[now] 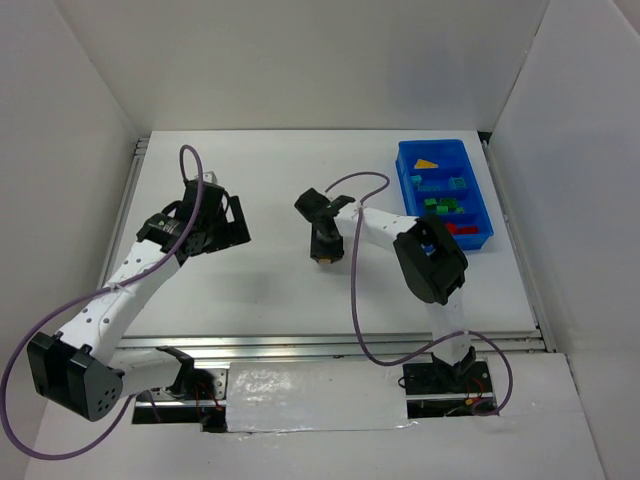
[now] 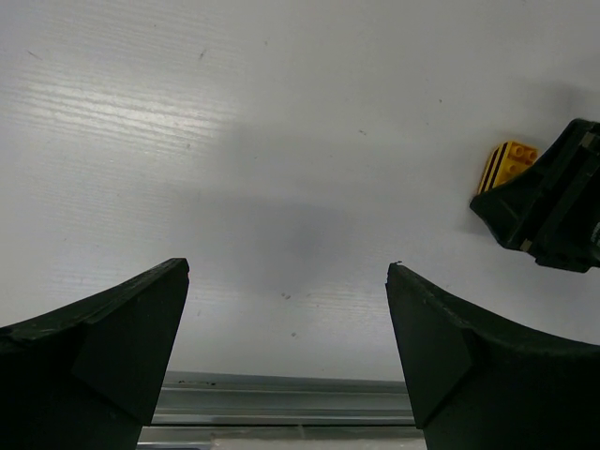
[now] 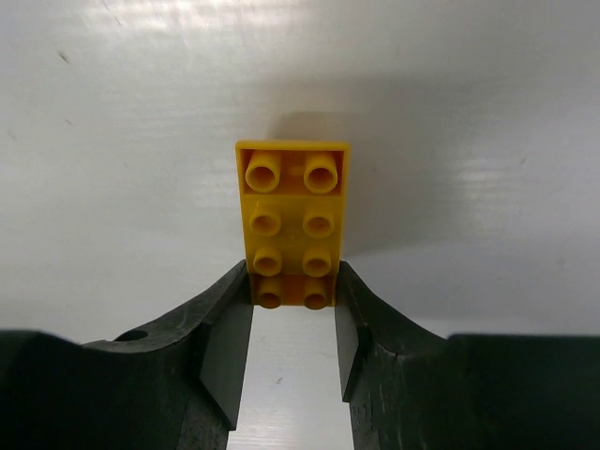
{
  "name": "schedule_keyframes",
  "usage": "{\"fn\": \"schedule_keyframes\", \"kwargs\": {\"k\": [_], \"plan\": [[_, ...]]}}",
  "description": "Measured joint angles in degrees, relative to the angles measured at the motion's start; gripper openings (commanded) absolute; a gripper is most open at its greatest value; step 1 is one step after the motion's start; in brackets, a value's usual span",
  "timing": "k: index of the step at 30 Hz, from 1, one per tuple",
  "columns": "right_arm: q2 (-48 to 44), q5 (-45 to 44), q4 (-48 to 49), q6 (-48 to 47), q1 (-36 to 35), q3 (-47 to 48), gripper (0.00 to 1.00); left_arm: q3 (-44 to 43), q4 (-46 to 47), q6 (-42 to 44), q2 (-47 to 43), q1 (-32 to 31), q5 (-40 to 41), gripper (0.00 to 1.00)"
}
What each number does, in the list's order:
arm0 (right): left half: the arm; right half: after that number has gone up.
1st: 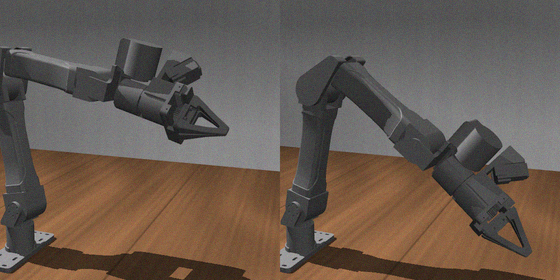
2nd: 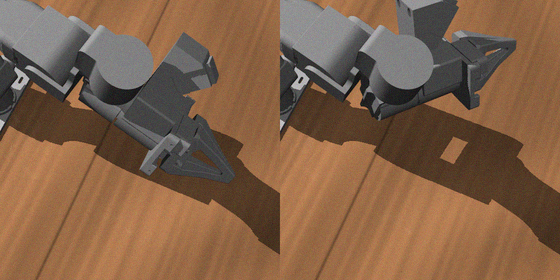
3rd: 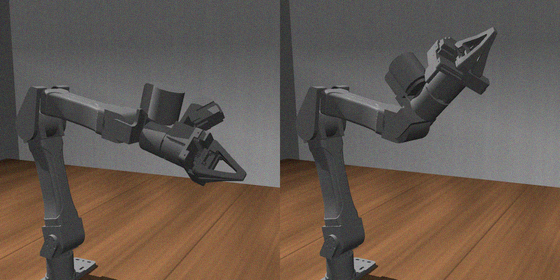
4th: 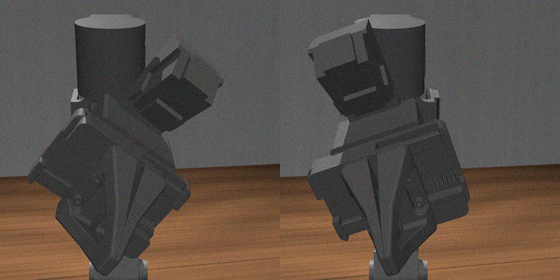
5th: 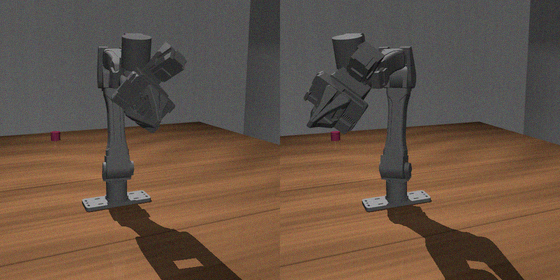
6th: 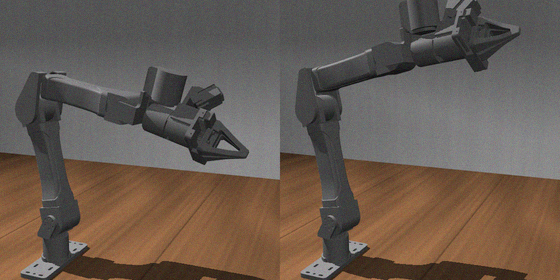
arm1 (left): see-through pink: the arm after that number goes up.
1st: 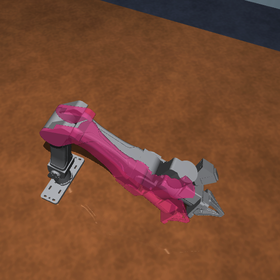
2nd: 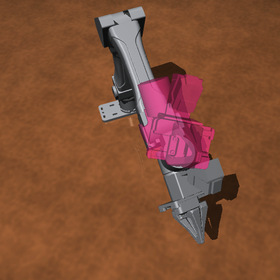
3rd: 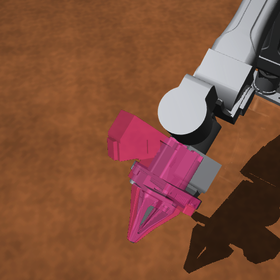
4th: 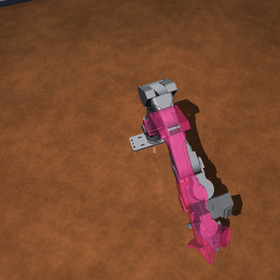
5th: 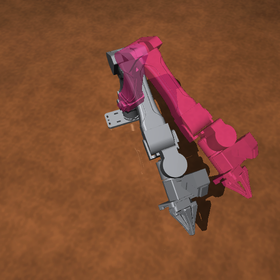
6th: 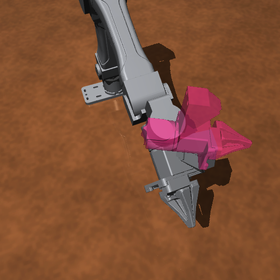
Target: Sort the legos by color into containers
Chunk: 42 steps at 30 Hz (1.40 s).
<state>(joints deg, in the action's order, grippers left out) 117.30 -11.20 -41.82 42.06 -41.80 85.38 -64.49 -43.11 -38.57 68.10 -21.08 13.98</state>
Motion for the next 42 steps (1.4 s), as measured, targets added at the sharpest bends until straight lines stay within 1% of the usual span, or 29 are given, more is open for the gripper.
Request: {"fn": "schedule_keyframes", "kwargs": {"k": [4,7,10,12,15,17,20,23,26,34,38,42], "plan": [[-0.26,0.68,-0.52,-1.84,3.1,4.26,0.0,-0.02,0.31,0.79,0.0,0.0,-0.44,0.99],[-1.14,2.16,-1.57,-2.97,7.82,9.38,0.0,0.0,0.31,0.94,-0.02,0.04,-0.42,0.99],[-1.22,3.74,-3.43,-3.5,15.61,17.94,0.0,-0.02,0.33,1.14,-0.07,0.07,-0.5,0.99],[-0.33,4.42,-4.98,-3.61,22.21,25.7,0.0,-0.02,0.33,1.2,-0.11,0.11,-0.83,1.0],[3.5,6.75,-4.13,-3.23,32.09,38.4,0.0,0.0,0.44,1.31,-0.61,0.17,-1.49,0.99],[5.75,10.4,-2.54,-2.36,37.86,42.47,0.0,0.02,1.03,1.68,-1.6,0.17,-2.51,0.99],[8.94,15.43,-0.63,-0.76,43.85,42.88,0.0,0.74,2.62,2.43,-4.09,0.22,-4.28,0.99],[12.72,18.25,-0.17,0.72,46.42,42.84,0.0,2.56,4.2,2.45,-7.17,0.22,-6.23,0.99],[15.39,20.7,0.0,2.21,47.32,42.29,0.0,4.2,4.96,2.38,-9.05,0.22,-7.54,1.0],[15.82,24.22,2.4,3.21,47.87,41.05,0.0,7.06,6.29,2.34,-10.23,0.24,-9.01,1.0],[15.39,25.16,5.88,3.61,47.87,37.77,0.0,7.91,6.29,2.16,-10.12,0.28,-8.98,0.99],[15.26,25.4,7.13,3.78,47.87,33.46,0.0,7.91,6.29,2.05,-9.62,0.28,-8.85,1.0]]}}
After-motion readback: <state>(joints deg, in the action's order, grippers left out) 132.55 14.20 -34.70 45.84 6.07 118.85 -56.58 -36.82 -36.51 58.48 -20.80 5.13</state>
